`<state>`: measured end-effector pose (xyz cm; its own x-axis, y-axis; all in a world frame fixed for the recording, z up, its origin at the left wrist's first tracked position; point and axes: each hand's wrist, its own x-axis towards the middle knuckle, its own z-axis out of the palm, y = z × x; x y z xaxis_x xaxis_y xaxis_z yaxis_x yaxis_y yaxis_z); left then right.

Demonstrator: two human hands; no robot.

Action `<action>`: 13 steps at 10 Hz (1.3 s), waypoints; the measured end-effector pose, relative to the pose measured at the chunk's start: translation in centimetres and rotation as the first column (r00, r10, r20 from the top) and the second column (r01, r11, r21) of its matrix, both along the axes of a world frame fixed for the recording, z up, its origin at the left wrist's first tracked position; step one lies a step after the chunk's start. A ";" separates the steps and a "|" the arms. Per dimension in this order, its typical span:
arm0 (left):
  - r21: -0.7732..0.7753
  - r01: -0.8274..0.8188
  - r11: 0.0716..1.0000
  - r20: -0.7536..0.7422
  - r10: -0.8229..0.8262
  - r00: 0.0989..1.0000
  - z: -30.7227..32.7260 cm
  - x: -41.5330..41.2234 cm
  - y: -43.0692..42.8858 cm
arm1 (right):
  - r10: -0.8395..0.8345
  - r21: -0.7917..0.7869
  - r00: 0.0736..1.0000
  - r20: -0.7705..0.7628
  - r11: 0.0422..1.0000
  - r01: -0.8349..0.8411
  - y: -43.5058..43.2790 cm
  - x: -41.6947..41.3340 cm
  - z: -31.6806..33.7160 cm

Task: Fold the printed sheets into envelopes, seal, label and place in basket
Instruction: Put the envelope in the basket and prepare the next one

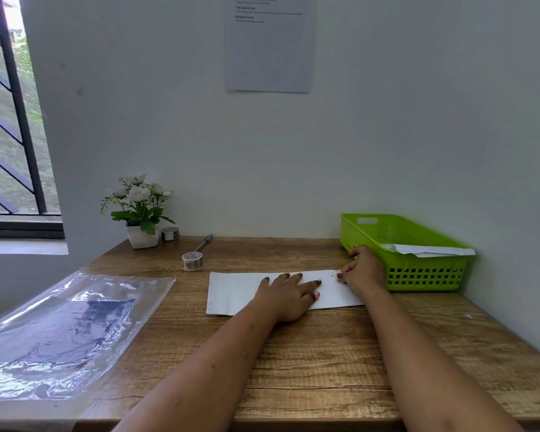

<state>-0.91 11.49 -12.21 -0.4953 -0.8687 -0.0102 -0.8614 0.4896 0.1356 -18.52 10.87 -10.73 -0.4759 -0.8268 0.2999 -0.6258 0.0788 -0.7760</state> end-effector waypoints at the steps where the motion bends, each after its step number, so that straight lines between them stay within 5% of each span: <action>1: -0.002 -0.001 1.000 0.001 0.001 1.000 0.0 0.0 0.0 | 0.020 -0.024 0.998 0.062 1.000 -0.019 0.2 0.0 0.0; 5: -0.008 -0.003 1.000 0.001 0.003 1.000 -0.1 0.0 0.0 | 0.053 -0.067 0.989 0.141 0.997 -0.044 0.3 0.4 -0.1; 13: 0.036 -0.033 0.999 0.008 0.033 0.999 0.9 -0.5 -0.2 | 0.061 0.101 0.957 -0.285 0.994 -0.033 0.0 2.1 0.4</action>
<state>-1.38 11.30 -11.29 -0.4664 -0.8834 -0.0455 -0.8779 0.4560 0.1460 -16.39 10.89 -10.31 -0.3409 -0.8773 0.3377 -0.8258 0.1078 -0.5535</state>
